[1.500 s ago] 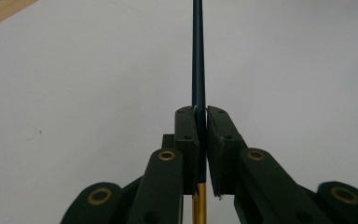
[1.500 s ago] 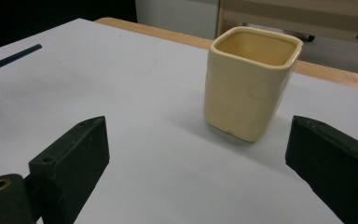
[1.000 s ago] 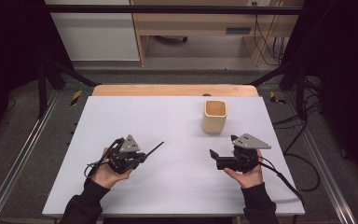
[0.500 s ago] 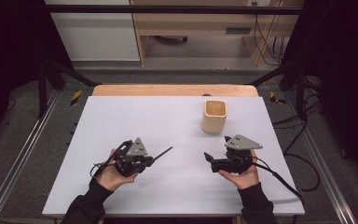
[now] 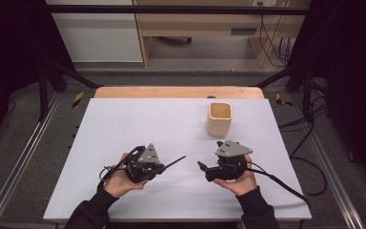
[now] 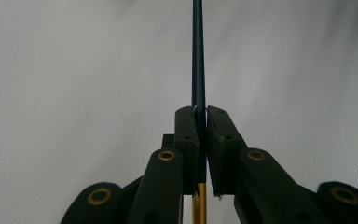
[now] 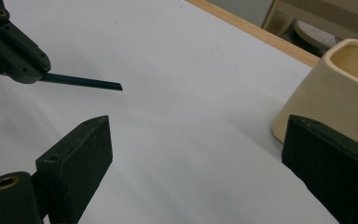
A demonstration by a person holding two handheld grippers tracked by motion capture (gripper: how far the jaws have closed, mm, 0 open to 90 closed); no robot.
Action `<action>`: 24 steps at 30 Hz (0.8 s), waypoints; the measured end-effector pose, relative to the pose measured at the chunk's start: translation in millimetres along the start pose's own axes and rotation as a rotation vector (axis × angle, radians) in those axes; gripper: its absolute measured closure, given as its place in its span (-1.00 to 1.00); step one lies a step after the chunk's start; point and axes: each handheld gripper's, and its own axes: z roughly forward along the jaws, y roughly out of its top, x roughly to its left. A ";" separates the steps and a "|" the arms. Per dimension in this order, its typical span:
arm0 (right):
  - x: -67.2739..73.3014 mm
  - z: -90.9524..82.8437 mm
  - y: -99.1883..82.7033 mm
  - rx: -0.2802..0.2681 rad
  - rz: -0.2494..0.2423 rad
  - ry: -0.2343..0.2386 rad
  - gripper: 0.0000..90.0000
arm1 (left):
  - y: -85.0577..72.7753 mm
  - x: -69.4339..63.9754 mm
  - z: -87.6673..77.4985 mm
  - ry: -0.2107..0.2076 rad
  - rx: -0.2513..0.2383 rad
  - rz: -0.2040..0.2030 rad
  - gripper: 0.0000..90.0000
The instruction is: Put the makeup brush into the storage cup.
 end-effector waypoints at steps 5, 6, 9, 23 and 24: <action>1.8 0.8 2.9 0.003 -0.022 0.020 -0.77 | 4.2 -0.4 2.3 -0.017 0.010 0.016 0.84; 2.1 0.9 3.6 0.004 -0.029 0.026 -0.76 | 4.6 0.1 3.5 -0.016 0.015 0.019 0.84; 4.2 1.8 5.9 0.010 -0.061 0.031 -0.75 | 7.4 1.7 6.0 -0.025 0.031 0.028 0.84; 13.0 8.0 8.6 0.060 -0.189 0.043 -0.64 | 26.6 7.1 3.8 -0.059 0.065 0.066 0.84; 13.7 7.8 9.1 0.064 -0.200 0.047 -0.61 | 28.0 6.8 3.7 -0.061 0.073 0.070 0.84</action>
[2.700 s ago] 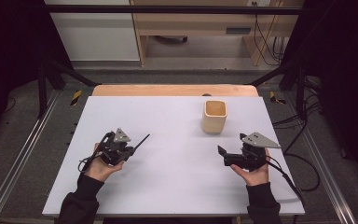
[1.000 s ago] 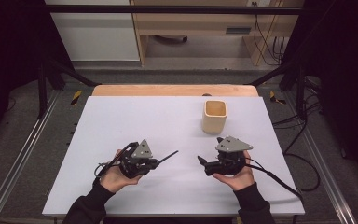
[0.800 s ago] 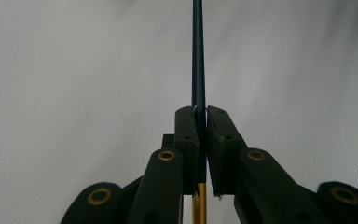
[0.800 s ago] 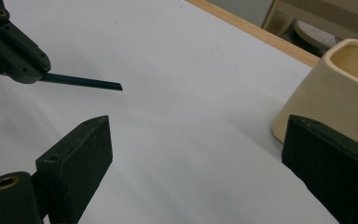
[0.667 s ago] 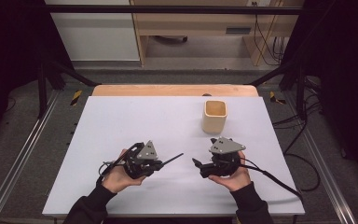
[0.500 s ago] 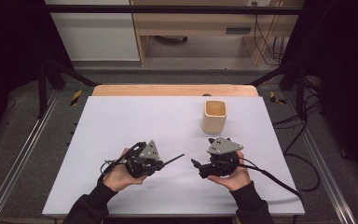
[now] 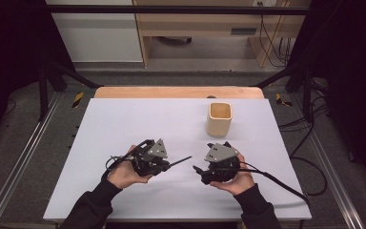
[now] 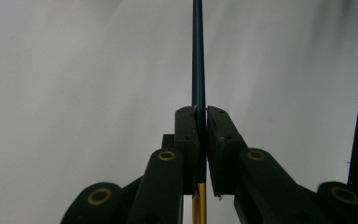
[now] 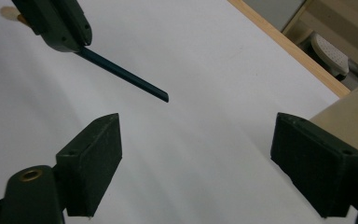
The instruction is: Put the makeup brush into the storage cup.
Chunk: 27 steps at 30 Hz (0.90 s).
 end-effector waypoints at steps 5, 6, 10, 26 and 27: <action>4.1 1.4 3.8 0.024 -0.061 0.019 -0.52 | 7.3 -0.7 -1.1 -0.014 0.024 0.023 0.84; 4.9 1.8 4.5 0.032 -0.079 0.022 -0.50 | 8.5 -1.0 -0.9 -0.016 0.024 0.026 0.84; 8.6 4.2 6.4 0.047 -0.136 0.032 -0.40 | 12.4 -2.2 -0.2 -0.024 0.039 0.037 0.84; 19.7 14.7 2.6 0.069 -0.396 0.063 0.03 | 26.0 -10.6 14.2 -0.059 0.075 0.058 0.84; 20.7 15.0 2.6 0.067 -0.403 0.064 0.05 | 26.6 -10.5 14.1 -0.060 0.081 0.064 0.84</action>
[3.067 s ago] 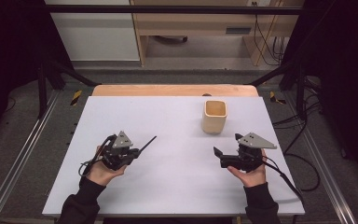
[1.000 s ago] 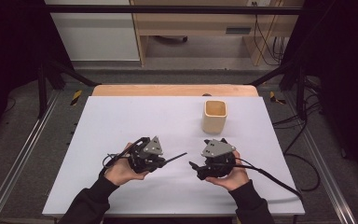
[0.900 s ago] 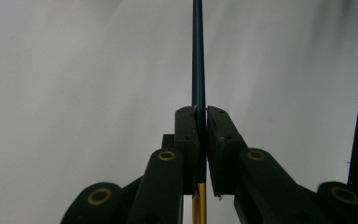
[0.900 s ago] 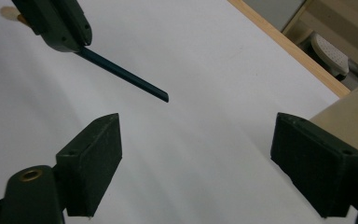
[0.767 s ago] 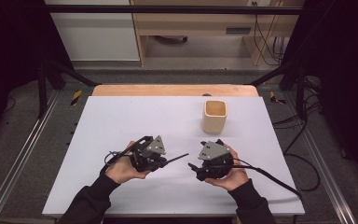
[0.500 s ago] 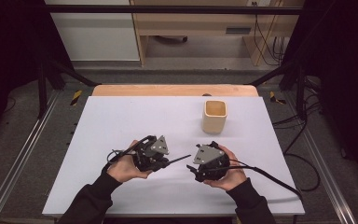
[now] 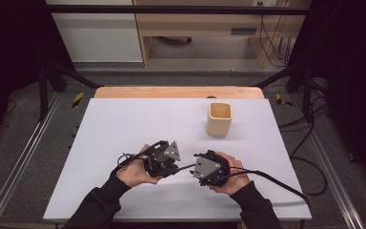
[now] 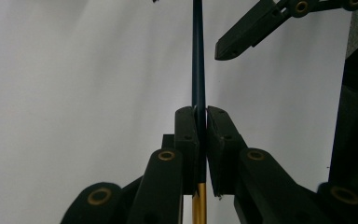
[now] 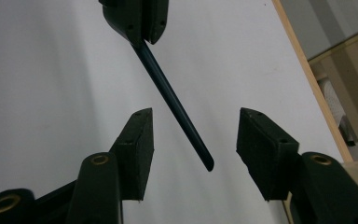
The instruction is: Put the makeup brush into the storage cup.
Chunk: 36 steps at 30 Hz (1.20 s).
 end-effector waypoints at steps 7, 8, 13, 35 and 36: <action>2.0 1.9 4.4 0.019 -0.081 0.028 0.24 | 4.4 -2.8 1.6 -0.007 -0.004 -0.012 0.84; 2.5 1.9 4.8 0.022 -0.093 0.029 0.27 | 5.4 -3.2 1.5 -0.008 -0.002 -0.010 0.84; 4.2 3.9 6.5 0.030 -0.137 0.048 0.38 | 8.9 -6.3 1.9 -0.018 -0.011 -0.015 0.84; 9.9 6.1 7.5 0.055 -0.189 0.100 0.75 | 11.5 -10.0 4.0 -0.047 0.015 0.025 0.84; 9.9 6.1 7.5 0.057 -0.195 0.105 0.75 | 11.5 -9.9 4.0 -0.048 0.016 0.026 0.84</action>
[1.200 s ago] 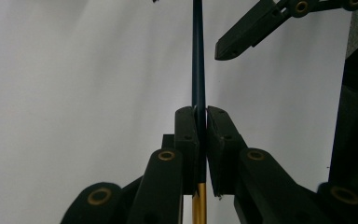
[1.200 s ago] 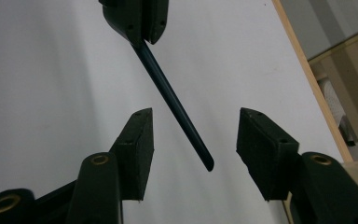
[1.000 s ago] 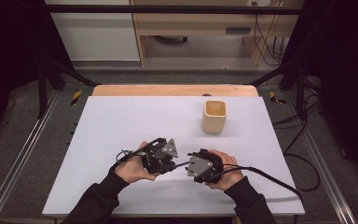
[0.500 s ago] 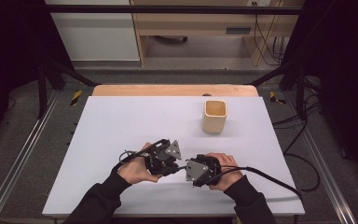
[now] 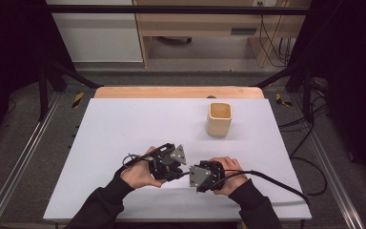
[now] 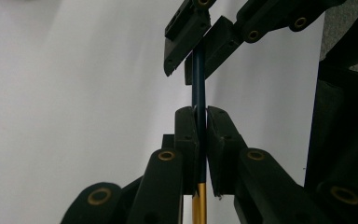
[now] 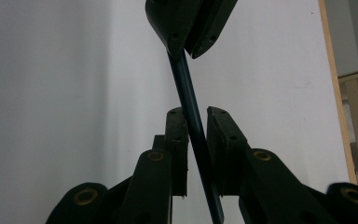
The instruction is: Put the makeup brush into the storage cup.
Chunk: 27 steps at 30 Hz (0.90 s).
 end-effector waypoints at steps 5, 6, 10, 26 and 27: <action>0.2 0.3 -0.1 0.004 -0.013 0.005 0.77 | -0.7 -0.9 0.7 -0.004 -0.018 -0.012 0.84; 0.1 0.0 -0.2 0.003 -0.012 0.005 0.77 | -0.8 -0.8 -0.1 -0.006 -0.016 -0.011 0.84; -0.4 0.8 -0.7 -0.014 -0.021 0.010 0.80 | -2.4 0.2 -1.7 -0.017 -0.025 -0.015 0.84; 3.0 3.8 -0.3 -0.028 0.000 0.059 0.89 | -8.0 4.7 -6.0 -0.020 -0.032 0.001 0.79; 2.9 4.0 -0.4 -0.026 0.004 0.063 0.89 | -8.6 5.0 -6.4 -0.013 -0.037 0.000 0.77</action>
